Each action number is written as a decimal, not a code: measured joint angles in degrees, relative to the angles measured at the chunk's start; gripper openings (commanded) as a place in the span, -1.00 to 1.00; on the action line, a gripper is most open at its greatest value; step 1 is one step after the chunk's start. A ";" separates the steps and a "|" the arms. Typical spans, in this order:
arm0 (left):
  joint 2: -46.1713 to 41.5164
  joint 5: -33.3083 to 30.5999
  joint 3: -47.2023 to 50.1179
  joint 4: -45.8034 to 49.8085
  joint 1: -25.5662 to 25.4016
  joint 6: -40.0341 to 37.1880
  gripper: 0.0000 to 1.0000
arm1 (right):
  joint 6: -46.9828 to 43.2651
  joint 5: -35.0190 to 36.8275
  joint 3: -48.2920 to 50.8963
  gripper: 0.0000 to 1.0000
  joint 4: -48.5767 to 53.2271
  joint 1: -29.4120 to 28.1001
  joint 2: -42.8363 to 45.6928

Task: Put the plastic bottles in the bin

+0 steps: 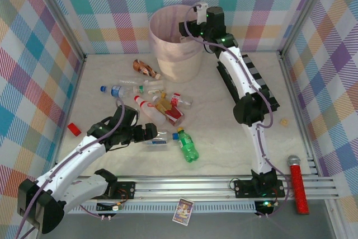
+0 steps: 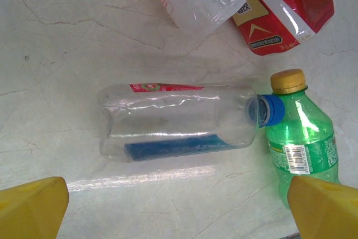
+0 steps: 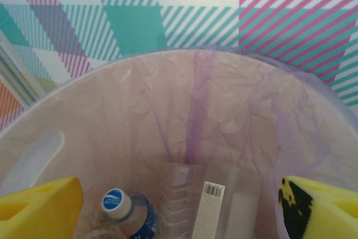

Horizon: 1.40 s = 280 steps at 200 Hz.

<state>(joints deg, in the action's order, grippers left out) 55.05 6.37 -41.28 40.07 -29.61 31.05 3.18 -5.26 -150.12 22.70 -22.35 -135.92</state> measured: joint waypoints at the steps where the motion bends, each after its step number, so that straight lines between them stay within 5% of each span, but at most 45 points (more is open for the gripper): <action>1: 0.00 0.00 0.00 0.00 0.00 0.00 1.00 | -0.02 -0.04 0.11 0.82 0.11 0.00 0.24; 93: 4.48 0.17 0.00 -2.95 0.00 -1.31 1.00 | 2.29 -0.83 23.63 0.86 11.34 -0.59 29.09; 164: 10.16 -4.94 -6.19 -0.61 -0.13 -9.81 1.00 | 10.73 1.88 62.45 0.86 26.10 -10.36 49.18; 224: 17.99 -6.91 -11.58 -0.57 -0.15 -16.87 1.00 | 24.76 -1.92 81.83 0.83 31.28 -22.58 56.76; 280: 23.12 -4.92 -14.01 -0.68 -0.17 -19.19 1.00 | 30.58 -7.21 88.72 0.81 26.18 -26.77 49.99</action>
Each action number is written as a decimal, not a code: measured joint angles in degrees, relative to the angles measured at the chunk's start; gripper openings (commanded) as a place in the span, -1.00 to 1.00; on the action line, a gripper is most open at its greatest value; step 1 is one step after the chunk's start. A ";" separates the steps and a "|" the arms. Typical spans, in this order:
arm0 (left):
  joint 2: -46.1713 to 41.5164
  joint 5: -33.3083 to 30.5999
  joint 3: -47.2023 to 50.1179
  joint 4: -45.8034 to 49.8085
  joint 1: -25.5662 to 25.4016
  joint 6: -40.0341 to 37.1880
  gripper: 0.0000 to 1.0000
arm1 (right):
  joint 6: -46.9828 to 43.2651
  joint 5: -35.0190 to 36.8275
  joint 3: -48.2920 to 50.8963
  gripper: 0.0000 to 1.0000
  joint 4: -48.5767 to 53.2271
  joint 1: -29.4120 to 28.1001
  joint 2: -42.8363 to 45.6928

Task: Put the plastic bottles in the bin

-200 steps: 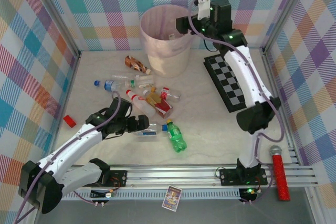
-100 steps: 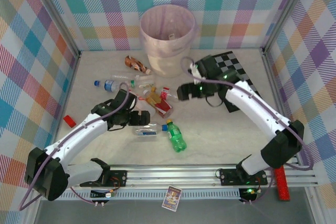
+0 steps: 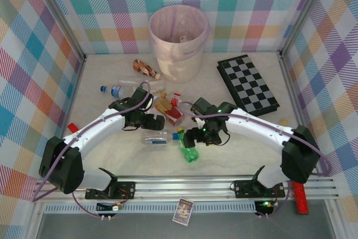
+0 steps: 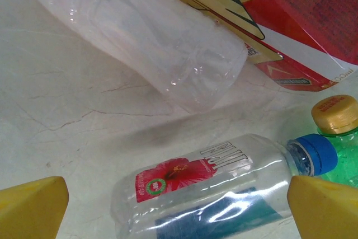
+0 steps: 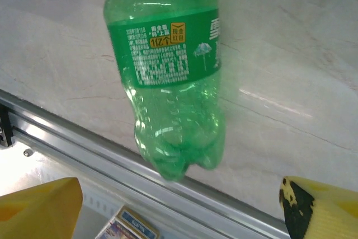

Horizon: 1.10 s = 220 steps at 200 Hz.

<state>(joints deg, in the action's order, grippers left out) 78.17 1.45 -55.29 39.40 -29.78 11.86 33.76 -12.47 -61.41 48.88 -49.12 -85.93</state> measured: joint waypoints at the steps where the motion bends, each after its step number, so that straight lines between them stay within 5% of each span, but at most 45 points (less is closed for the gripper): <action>1: 0.00 0.00 -0.02 0.00 0.00 0.00 1.00 | 0.07 -0.11 0.11 0.81 -0.15 0.00 -0.26; 105: 0.68 2.43 1.79 -0.79 0.00 -0.79 1.00 | 0.98 -4.33 3.61 0.50 -12.66 -0.02 -11.41; 133: 1.64 2.56 2.34 -1.27 0.00 -0.79 1.00 | -0.39 -4.11 3.50 0.23 -12.44 0.02 -11.41; 220: 2.84 4.04 2.99 -3.04 0.00 -0.76 1.00 | -3.41 -1.03 0.57 -0.06 -5.49 3.96 -7.15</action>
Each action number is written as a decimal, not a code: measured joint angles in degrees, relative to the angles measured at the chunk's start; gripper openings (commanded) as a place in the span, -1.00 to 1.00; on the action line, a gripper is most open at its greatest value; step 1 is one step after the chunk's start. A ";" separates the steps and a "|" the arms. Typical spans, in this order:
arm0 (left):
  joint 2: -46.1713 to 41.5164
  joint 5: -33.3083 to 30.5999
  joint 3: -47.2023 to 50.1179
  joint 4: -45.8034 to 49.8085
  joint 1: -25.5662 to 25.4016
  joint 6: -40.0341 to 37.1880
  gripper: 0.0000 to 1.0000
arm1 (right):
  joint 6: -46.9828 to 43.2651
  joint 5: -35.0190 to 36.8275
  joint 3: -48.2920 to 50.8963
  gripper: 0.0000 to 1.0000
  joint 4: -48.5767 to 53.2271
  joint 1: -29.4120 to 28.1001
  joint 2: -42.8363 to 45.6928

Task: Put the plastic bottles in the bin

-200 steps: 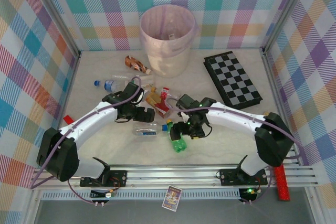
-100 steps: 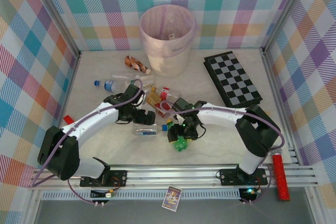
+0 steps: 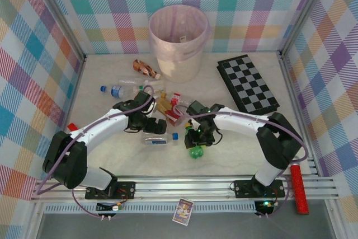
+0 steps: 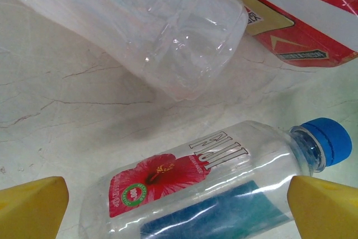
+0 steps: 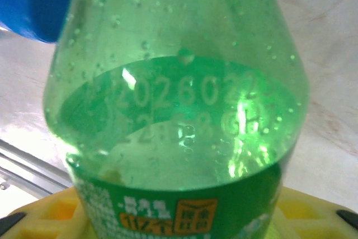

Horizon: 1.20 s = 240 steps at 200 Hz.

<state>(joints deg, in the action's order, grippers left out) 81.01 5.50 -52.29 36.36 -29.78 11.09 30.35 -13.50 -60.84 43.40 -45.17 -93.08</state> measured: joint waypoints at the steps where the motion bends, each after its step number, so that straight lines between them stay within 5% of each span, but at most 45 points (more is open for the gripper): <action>1: 0.00 0.00 0.02 -0.09 0.00 0.00 1.00 | -0.07 0.04 -0.11 -0.06 0.13 0.09 0.11; 100: -0.09 1.31 0.48 -0.33 0.00 1.75 1.00 | -13.25 5.57 -31.23 -0.17 9.77 14.56 7.61; 174: -13.75 -1.27 0.70 6.86 -0.11 9.75 1.00 | -23.10 6.67 -67.82 -0.19 8.15 19.23 -13.84; 240: -24.98 2.05 10.58 2.95 -1.53 27.36 1.00 | -24.04 7.78 -94.42 -0.30 0.11 21.22 -33.46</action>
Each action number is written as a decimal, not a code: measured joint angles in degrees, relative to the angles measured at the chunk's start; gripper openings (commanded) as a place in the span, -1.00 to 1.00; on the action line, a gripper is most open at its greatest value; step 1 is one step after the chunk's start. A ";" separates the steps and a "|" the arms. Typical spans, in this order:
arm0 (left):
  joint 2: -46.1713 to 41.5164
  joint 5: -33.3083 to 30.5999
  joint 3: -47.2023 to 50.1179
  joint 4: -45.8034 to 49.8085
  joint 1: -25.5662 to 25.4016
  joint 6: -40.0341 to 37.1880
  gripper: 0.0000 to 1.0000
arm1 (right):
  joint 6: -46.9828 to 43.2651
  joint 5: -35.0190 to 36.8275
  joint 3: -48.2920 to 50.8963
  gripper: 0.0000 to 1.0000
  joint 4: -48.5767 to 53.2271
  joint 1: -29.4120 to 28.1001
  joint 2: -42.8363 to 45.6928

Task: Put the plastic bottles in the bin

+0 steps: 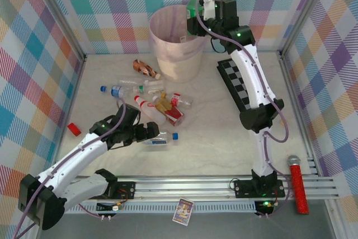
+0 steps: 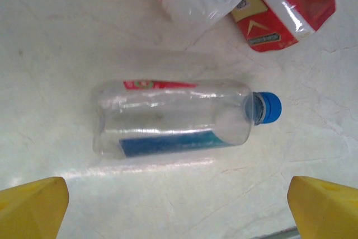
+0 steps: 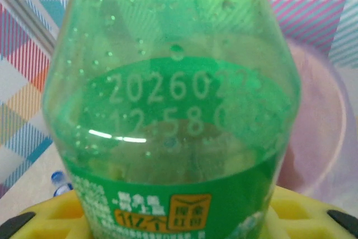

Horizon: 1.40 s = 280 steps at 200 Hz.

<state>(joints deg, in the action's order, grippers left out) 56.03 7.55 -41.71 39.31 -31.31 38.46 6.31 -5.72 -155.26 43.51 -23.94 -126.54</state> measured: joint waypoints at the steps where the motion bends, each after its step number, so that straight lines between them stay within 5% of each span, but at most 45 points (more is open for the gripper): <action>1: -0.17 0.02 0.24 -0.33 -0.11 0.39 1.00 | 0.00 0.04 0.00 -0.29 -0.15 0.00 -0.07; 59: -6.69 0.35 7.39 -10.69 -2.56 18.23 1.00 | -1.73 1.22 0.61 -0.27 -12.98 0.00 -5.22; 116: -6.99 0.26 12.59 -16.39 -5.22 27.89 1.00 | -2.34 1.22 0.52 -0.19 -15.63 0.00 -10.60; 198: -5.84 -2.10 12.66 -19.50 -6.45 33.20 1.00 | -2.95 1.25 0.52 0.49 -15.61 0.00 -11.06; 280: -3.80 -2.58 15.37 -24.96 -6.99 39.93 0.99 | -3.61 2.19 0.52 0.80 -13.33 -0.02 -10.08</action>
<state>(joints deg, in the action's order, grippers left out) 52.23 4.97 -26.35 14.35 -38.30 78.39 2.70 -3.53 -154.74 30.17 -23.97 -136.62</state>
